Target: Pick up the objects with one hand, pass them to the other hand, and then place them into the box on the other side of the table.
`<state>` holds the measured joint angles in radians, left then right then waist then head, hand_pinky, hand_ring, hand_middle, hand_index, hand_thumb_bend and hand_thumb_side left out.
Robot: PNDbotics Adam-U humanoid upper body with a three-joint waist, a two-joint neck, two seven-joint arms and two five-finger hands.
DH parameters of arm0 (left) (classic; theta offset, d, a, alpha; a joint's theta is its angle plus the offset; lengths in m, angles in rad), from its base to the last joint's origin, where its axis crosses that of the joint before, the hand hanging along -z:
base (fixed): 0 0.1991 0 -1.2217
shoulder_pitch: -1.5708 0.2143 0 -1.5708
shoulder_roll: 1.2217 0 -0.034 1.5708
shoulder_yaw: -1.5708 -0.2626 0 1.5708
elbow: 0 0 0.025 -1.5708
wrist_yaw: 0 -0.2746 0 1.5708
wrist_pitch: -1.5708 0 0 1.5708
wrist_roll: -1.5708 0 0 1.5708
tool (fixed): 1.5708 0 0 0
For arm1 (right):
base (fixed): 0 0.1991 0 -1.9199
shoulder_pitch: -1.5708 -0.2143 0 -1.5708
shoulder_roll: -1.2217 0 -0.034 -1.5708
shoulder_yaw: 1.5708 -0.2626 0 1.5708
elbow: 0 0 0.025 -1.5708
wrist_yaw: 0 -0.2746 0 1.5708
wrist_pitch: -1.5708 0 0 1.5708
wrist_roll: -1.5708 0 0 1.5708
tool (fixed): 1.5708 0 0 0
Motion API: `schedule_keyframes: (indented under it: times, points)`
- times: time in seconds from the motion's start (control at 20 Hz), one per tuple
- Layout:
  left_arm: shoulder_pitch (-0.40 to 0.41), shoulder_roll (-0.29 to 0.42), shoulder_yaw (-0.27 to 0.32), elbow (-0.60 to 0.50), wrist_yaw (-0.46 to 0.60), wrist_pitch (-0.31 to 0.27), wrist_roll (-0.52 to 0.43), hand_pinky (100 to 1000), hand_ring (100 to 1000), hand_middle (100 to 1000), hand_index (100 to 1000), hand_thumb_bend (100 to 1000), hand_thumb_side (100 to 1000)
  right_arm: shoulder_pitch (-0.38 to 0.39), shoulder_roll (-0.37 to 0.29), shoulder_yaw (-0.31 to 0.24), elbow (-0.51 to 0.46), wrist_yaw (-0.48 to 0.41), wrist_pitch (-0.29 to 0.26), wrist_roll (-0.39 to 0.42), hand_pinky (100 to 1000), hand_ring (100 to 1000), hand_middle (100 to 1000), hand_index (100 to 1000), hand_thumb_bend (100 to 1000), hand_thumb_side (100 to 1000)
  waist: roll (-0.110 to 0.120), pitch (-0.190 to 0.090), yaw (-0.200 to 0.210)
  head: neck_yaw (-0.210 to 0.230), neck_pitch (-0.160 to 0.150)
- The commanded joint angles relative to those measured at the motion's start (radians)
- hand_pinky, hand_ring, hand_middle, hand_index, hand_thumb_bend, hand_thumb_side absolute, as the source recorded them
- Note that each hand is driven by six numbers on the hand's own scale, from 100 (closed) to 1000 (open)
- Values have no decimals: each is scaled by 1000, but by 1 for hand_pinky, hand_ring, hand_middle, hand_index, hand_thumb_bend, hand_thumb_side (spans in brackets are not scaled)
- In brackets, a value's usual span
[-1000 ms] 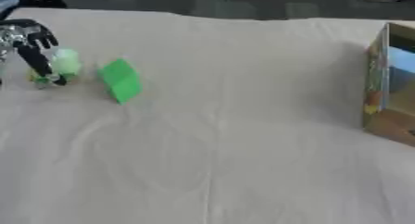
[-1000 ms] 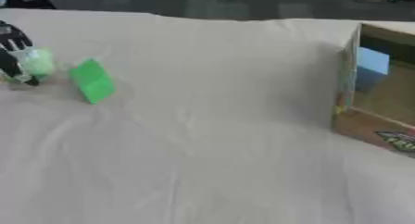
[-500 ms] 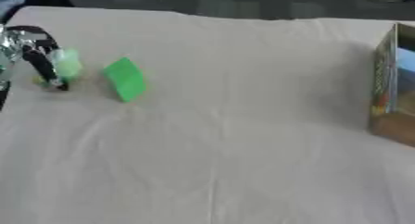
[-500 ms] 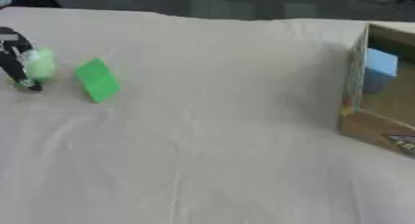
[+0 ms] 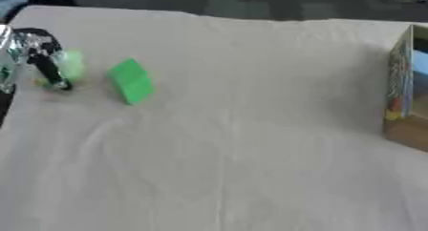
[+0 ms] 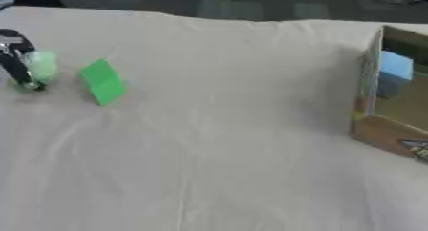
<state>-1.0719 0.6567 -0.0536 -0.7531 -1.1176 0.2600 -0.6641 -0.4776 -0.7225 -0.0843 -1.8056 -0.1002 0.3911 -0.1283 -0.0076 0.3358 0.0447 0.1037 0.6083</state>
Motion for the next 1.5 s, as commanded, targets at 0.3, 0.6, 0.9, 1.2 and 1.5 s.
schedule_keyframes:
  times: [0.3,0.6,0.9,1.2,1.5]
  points:
    - [-6,14,3,-10,-19,-3,95,689,695,610,575,331,100,-1,-20,-14,-17,-3,-7,-7,994,990,849,938,100,464,-3,-30,5,3,4]
    - [-9,48,-22,-113,55,-35,129,653,653,577,538,269,100,1,-31,-14,-21,-14,-13,-8,993,989,849,937,100,456,-1,-49,12,-10,25]
    - [27,87,-46,-272,153,-122,212,637,631,560,546,183,100,4,-43,-9,-46,-25,-17,-2,992,989,850,936,100,445,7,-68,23,-24,37]
    - [117,40,-27,-438,256,-215,314,618,602,541,540,100,100,-12,-60,8,-108,-31,-22,24,988,986,849,933,100,420,9,-85,32,-52,41]
    - [218,-20,-52,-604,358,-237,416,609,588,531,544,100,100,-31,-84,28,-185,-33,-33,63,982,980,845,926,100,394,8,-99,36,-97,45]
